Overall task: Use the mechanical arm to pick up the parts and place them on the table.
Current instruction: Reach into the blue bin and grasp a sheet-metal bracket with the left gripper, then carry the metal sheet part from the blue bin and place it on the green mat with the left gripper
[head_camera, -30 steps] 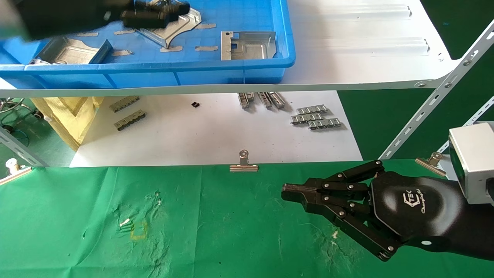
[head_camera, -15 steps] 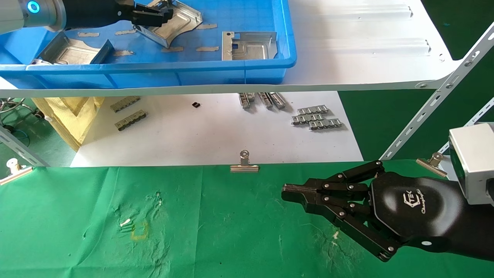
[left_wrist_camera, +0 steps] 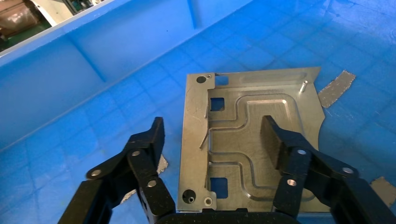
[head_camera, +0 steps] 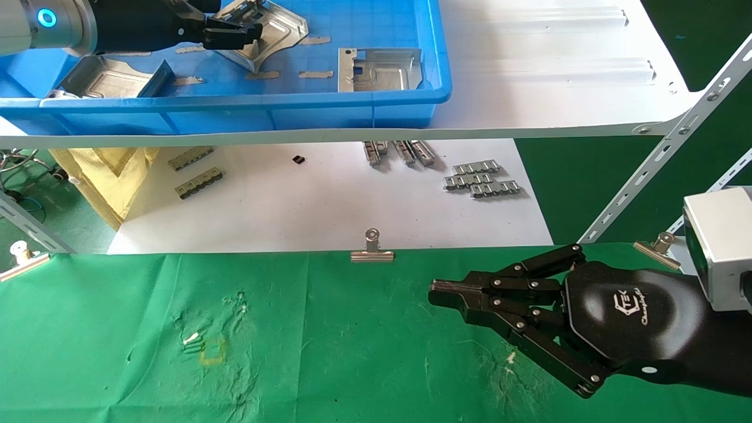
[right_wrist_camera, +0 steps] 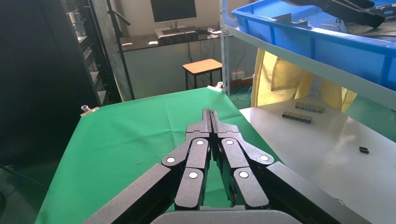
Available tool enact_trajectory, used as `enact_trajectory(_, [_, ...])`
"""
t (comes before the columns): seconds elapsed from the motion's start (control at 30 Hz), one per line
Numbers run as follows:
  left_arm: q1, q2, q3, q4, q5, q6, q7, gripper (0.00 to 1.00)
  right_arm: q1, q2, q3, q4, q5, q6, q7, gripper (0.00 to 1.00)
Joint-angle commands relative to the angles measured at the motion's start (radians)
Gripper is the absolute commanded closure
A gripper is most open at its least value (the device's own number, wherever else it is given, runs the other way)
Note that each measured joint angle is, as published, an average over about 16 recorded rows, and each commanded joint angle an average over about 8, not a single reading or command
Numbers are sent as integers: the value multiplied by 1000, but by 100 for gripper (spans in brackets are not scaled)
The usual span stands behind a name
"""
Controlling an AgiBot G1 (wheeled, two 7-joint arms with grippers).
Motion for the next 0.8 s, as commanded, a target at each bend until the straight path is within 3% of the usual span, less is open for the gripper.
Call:
enact_trajectory(0.03, [0,1,1,1,1,0,4,100,0,0,0,0,0,0,0,100])
enact_trajectory(0.67, [2,10,-10,7,-14,-66,17,100,0,0,0,0,0,0,0,100])
enact_trajectory(0.7, [1,8,-14,5,-19,-63,18,100,0,0,0,0,0,0,0,96])
enact_trajectory(0.8, [-5,-5,-27,-8,-38,-40,28,100,0,0,0,0,0,0,0,59])
